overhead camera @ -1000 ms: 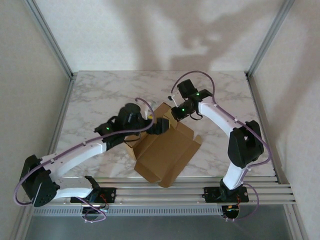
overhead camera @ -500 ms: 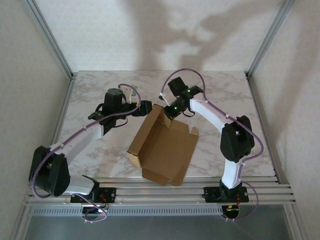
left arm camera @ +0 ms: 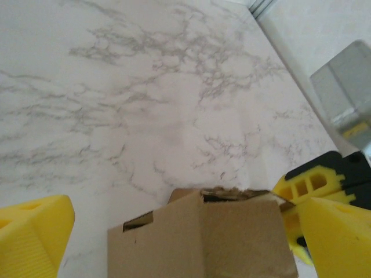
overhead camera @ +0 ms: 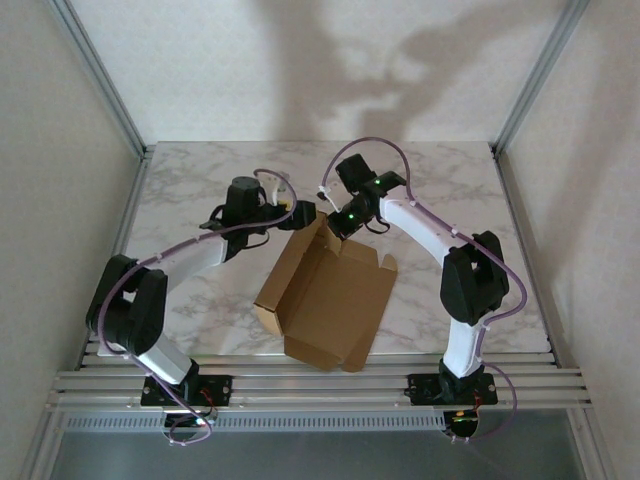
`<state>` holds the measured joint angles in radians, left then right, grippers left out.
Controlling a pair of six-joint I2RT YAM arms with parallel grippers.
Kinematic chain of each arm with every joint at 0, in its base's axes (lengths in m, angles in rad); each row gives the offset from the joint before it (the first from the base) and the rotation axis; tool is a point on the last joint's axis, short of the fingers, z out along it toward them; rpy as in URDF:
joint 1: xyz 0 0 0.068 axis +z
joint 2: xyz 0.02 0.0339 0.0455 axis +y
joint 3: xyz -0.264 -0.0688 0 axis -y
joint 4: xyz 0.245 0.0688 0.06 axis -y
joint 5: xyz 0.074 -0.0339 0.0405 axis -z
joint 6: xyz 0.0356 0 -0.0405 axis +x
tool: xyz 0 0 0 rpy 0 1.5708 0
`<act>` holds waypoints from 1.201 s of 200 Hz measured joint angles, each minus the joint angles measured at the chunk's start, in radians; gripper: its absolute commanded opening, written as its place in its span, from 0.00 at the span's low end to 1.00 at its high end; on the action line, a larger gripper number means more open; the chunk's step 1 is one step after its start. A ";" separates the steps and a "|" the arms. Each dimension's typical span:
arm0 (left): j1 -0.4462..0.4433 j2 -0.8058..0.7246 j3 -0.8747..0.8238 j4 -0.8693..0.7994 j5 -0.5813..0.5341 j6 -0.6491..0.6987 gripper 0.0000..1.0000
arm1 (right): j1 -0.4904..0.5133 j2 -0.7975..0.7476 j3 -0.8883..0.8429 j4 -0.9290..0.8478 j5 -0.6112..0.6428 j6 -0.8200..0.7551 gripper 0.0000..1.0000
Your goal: Fold the paper box
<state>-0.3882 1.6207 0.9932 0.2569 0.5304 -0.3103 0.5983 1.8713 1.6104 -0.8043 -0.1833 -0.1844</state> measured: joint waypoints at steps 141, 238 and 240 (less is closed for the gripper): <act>0.000 0.157 0.079 0.039 0.039 0.014 0.99 | 0.000 0.000 0.000 0.001 0.000 0.002 0.08; 0.000 0.163 0.092 0.028 0.050 0.040 0.99 | -0.001 -0.066 -0.081 0.010 -0.027 0.058 0.32; 0.000 0.163 0.092 0.028 0.050 0.042 0.99 | -0.002 -0.069 -0.083 0.009 -0.029 0.059 0.32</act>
<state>-0.3882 1.7840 1.0847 0.2852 0.5804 -0.2687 0.5968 1.8019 1.5276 -0.7956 -0.2123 -0.1257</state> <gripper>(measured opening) 0.994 0.291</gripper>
